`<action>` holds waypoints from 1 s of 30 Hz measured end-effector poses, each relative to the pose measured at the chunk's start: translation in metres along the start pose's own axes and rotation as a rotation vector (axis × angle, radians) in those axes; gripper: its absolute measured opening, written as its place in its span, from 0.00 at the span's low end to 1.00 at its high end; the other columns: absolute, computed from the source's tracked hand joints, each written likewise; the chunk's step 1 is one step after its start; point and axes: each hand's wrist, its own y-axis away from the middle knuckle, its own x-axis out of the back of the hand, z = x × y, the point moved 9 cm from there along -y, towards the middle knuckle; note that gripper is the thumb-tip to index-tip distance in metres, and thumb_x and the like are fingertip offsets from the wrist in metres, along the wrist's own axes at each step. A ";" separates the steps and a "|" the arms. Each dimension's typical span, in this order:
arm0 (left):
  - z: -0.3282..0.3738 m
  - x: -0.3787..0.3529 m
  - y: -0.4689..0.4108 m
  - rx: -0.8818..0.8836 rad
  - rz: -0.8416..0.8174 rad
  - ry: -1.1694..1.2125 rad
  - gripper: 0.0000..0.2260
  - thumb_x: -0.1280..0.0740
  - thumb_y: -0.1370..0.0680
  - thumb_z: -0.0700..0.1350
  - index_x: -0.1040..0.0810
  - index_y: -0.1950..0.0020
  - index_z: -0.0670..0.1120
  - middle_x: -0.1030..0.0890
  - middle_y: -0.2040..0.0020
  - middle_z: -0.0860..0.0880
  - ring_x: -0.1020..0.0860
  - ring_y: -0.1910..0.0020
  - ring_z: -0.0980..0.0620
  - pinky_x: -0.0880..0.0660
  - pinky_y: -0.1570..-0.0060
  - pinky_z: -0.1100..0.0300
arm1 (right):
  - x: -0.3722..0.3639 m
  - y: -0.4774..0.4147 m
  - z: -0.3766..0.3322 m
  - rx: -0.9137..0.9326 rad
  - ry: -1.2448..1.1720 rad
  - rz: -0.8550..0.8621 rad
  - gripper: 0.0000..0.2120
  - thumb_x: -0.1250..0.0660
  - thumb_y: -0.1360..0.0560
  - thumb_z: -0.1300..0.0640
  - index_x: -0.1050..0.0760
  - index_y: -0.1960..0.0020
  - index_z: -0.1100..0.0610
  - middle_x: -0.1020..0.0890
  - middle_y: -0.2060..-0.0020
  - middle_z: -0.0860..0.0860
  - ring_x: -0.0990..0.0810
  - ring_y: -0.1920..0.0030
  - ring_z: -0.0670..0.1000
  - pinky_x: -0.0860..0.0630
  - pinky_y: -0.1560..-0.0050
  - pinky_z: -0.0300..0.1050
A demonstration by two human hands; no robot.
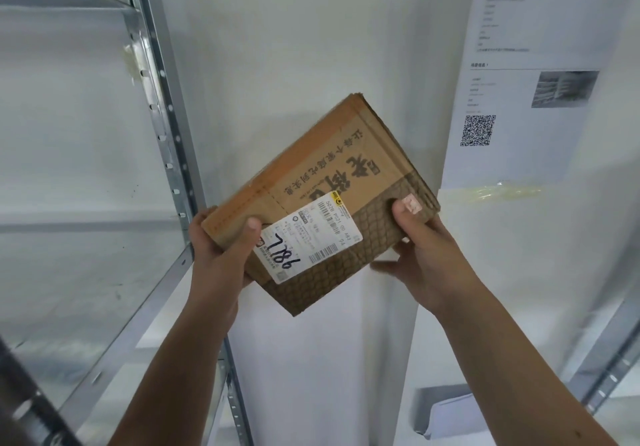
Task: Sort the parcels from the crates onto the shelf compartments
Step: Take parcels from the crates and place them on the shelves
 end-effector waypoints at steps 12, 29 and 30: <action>-0.017 -0.007 0.005 0.047 -0.091 -0.096 0.47 0.18 0.38 0.67 0.36 0.23 0.61 0.19 0.32 0.48 0.15 0.40 0.43 0.18 0.39 0.41 | -0.005 0.018 0.000 0.034 0.096 0.046 0.21 0.24 0.25 0.56 0.22 0.33 0.53 0.12 0.41 0.49 0.14 0.39 0.53 0.19 0.37 0.56; 0.001 -0.057 0.046 -0.142 -0.205 -0.445 0.26 0.31 0.21 0.64 0.29 0.25 0.59 0.18 0.35 0.61 0.17 0.38 0.56 0.17 0.44 0.53 | 0.035 0.043 -0.002 0.022 0.232 0.092 0.30 0.16 0.32 0.58 0.21 0.33 0.52 0.12 0.42 0.49 0.13 0.41 0.54 0.16 0.39 0.57; -0.002 -0.059 0.049 -0.126 -0.182 -0.451 0.26 0.30 0.23 0.64 0.28 0.27 0.58 0.18 0.36 0.62 0.18 0.39 0.57 0.18 0.43 0.55 | 0.039 0.045 -0.002 0.024 0.241 0.101 0.29 0.16 0.31 0.57 0.21 0.33 0.52 0.12 0.43 0.48 0.13 0.42 0.53 0.16 0.42 0.54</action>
